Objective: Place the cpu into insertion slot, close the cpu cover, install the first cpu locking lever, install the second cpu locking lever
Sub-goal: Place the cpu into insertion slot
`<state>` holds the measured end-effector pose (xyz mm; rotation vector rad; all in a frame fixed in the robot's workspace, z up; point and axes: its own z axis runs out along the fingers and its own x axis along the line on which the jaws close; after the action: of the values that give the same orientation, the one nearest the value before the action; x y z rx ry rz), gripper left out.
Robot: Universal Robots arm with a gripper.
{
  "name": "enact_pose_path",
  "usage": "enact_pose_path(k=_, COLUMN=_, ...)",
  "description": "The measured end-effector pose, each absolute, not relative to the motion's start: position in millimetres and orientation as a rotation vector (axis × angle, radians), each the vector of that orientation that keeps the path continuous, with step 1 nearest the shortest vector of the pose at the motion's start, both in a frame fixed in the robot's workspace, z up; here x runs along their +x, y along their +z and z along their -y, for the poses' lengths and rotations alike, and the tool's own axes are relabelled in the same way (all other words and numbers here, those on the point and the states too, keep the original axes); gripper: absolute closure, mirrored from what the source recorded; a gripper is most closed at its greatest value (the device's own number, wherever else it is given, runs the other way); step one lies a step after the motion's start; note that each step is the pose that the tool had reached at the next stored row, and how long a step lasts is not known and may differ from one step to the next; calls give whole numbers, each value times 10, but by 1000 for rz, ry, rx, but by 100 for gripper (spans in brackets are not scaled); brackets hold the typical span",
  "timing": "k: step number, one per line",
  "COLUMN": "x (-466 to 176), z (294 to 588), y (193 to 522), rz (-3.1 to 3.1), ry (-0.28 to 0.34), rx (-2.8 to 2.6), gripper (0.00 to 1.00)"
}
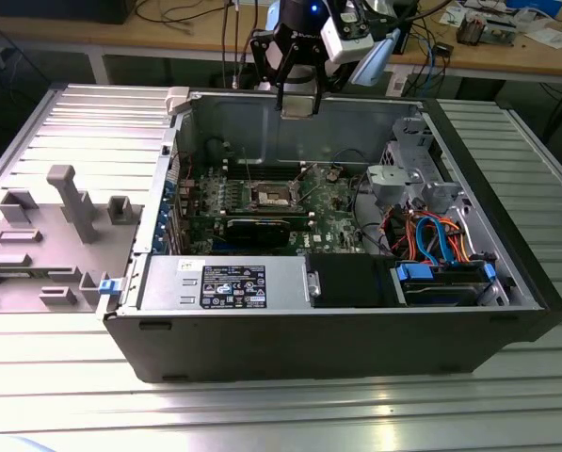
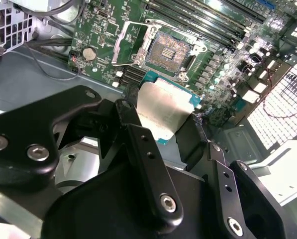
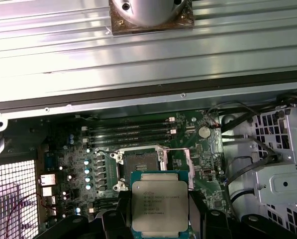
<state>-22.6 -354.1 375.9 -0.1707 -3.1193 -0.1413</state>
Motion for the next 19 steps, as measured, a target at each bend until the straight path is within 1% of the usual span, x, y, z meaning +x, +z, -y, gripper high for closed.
enact_pose_path(k=19, x=-226, z=3541, y=3759, rz=3119, ry=-142, rx=-192, gripper=45)
